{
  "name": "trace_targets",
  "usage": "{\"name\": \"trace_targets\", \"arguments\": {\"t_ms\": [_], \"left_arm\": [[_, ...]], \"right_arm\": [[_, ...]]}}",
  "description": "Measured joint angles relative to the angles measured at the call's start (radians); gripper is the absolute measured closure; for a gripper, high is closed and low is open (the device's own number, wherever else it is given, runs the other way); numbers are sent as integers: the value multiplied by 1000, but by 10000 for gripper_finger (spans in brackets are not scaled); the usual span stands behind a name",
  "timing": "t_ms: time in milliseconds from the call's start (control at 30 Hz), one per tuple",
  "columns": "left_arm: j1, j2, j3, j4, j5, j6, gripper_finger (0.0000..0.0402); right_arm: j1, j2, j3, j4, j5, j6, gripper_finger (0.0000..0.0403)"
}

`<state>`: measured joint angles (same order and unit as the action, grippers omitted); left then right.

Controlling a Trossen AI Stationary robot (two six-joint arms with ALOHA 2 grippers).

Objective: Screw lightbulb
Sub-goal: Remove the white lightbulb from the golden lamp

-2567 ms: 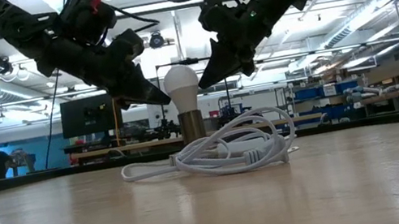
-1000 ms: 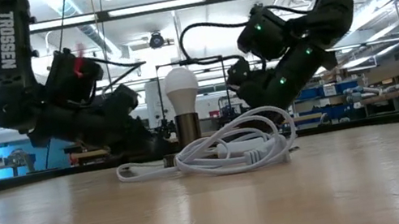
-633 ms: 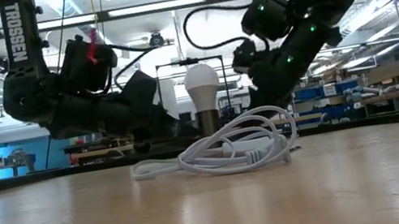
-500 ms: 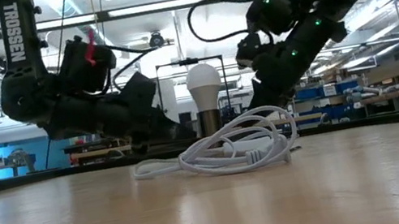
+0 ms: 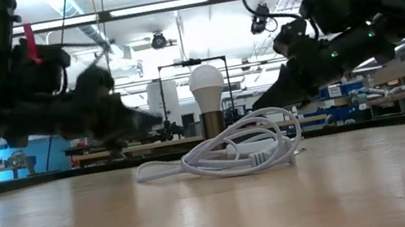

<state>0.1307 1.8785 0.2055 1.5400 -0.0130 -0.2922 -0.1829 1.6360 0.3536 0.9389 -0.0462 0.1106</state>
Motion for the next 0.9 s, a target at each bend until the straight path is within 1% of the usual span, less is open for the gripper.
{"name": "trace_targets", "arguments": {"t_ms": [100, 167, 233, 300, 433, 567, 667, 733, 800, 900], "left_arm": [[2, -21, -27, 18, 35, 2, 401], [0, -27, -28, 18, 60, 20, 401], [0, -56, -38, 22, 63, 30, 401], [0, -72, -46, 20, 62, 47, 401], [-2, -167, -80, 21, 67, 55, 401], [-2, -236, -91, 4, 89, 47, 401], [-7, -246, -85, -50, 89, 40, 401], [-9, -243, -58, -105, 83, 43, 401], [-10, -233, -36, -185, 78, 45, 402], [-14, -224, 14, -274, 68, 68, 401]], "right_arm": [[0, 0, 1, 18, -32, 64, 391], [0, 0, 4, 26, -56, 67, 386], [4, 0, 7, 38, -76, 52, 384], [14, -3, 5, 37, -82, 36, 387], [39, -5, 5, 45, -82, 14, 398], [51, -18, 6, 48, -60, 33, 389], [55, -30, 19, 36, -46, 37, 371], [61, -38, 33, 8, -44, 42, 361], [67, -55, 48, -46, -41, 43, 354], [71, -70, 83, -161, -9, 43, 344]]}}
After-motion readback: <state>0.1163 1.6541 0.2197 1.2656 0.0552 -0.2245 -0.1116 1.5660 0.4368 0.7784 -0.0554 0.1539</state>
